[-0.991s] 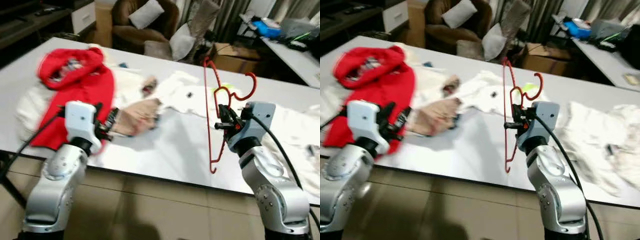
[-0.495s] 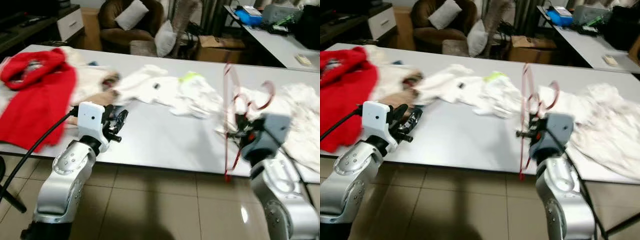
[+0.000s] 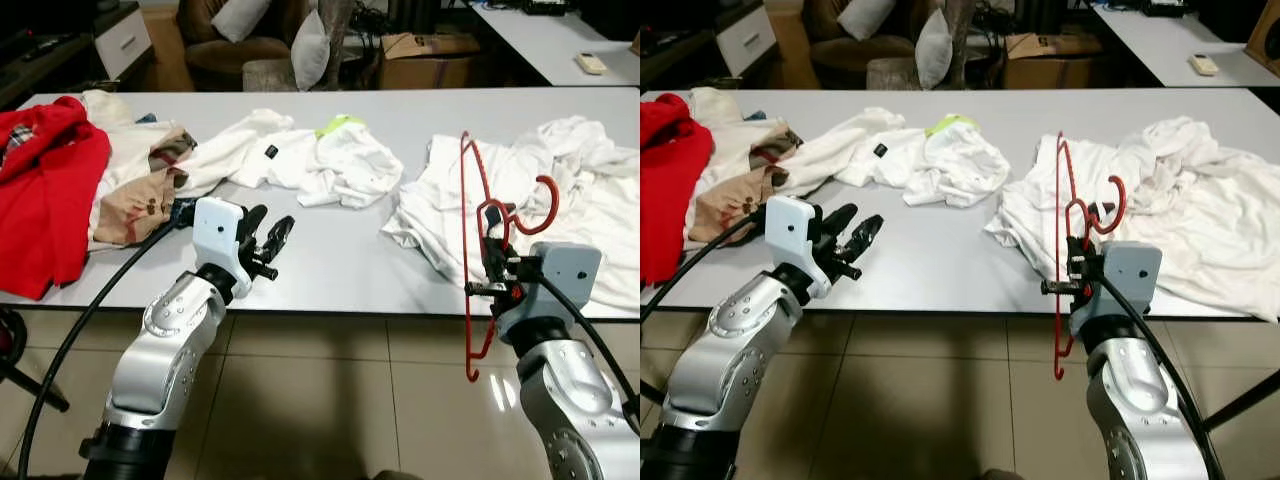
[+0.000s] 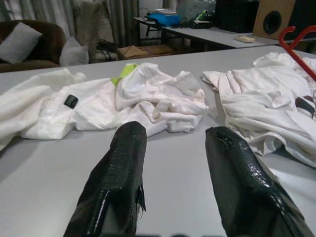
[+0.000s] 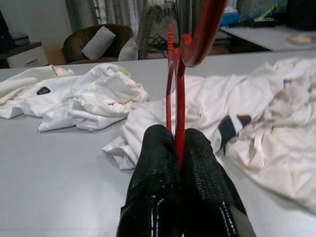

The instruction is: Hang hanger

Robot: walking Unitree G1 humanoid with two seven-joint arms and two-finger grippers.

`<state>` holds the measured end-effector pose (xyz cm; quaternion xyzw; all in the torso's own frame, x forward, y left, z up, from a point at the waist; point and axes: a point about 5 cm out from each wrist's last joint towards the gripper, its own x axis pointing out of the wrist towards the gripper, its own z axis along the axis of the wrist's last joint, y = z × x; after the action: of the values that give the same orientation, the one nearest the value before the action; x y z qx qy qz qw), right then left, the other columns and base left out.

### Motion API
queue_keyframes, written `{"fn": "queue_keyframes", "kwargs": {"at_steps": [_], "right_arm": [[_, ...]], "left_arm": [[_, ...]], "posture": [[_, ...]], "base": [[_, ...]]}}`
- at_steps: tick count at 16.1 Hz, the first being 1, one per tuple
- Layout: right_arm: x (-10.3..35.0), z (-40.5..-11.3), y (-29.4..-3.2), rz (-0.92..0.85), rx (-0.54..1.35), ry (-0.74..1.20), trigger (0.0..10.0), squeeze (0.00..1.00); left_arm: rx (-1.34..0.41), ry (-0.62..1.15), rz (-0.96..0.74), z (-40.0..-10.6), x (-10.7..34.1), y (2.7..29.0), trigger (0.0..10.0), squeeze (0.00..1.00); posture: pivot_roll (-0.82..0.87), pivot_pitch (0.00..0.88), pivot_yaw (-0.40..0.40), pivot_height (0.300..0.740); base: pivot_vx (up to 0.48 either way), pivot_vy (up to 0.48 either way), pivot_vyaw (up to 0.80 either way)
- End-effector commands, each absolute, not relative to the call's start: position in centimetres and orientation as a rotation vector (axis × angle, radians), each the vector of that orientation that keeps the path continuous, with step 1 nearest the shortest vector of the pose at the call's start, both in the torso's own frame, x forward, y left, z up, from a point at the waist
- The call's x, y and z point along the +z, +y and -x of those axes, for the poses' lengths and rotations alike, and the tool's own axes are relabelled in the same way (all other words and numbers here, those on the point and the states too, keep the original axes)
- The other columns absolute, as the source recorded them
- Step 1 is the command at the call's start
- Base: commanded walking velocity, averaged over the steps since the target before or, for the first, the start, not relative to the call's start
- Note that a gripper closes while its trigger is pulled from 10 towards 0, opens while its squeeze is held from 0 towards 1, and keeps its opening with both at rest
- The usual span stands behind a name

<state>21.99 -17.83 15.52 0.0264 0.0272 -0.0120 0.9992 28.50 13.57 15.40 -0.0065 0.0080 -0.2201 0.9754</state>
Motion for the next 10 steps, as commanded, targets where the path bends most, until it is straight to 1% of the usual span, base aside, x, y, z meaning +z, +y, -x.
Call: {"fn": "queue_keyframes", "kwargs": {"at_steps": [1,3,6,8,10], "right_arm": [[16.0,-21.6,-17.9,-0.083,-0.012,0.044,10.0,0.00],[16.3,-21.6,-18.1,-0.088,-0.010,0.040,10.0,0.00],[16.8,-22.1,-17.5,-0.101,0.063,0.017,10.0,0.00],[16.3,-23.0,-17.9,-0.074,0.022,0.013,10.0,0.00],[16.3,-24.0,-18.0,-0.084,-0.079,-0.033,10.0,0.00]], "left_arm": [[-0.451,0.016,-0.002,-28.7,15.5,13.4,10.0,0.00],[-0.447,0.023,0.001,-28.7,15.6,13.4,10.0,0.00],[-0.386,0.052,-0.011,-28.5,15.1,14.6,10.0,0.00],[-0.354,0.060,-0.031,-27.9,14.8,14.9,10.0,0.00],[-0.368,0.041,-0.039,-27.7,15.8,15.0,10.0,0.00]], "posture": [[-0.21,0.058,0.038,0.740],[-0.22,0.053,0.037,0.740],[-0.19,0.034,0.006,0.740],[-0.13,0.035,-0.013,0.740],[-0.11,0.027,-0.012,0.740]], "base": [[0.000,0.319,0.00],[0.000,0.364,0.00],[0.000,0.385,0.00],[0.000,0.394,0.00],[0.000,0.418,-0.80]]}}
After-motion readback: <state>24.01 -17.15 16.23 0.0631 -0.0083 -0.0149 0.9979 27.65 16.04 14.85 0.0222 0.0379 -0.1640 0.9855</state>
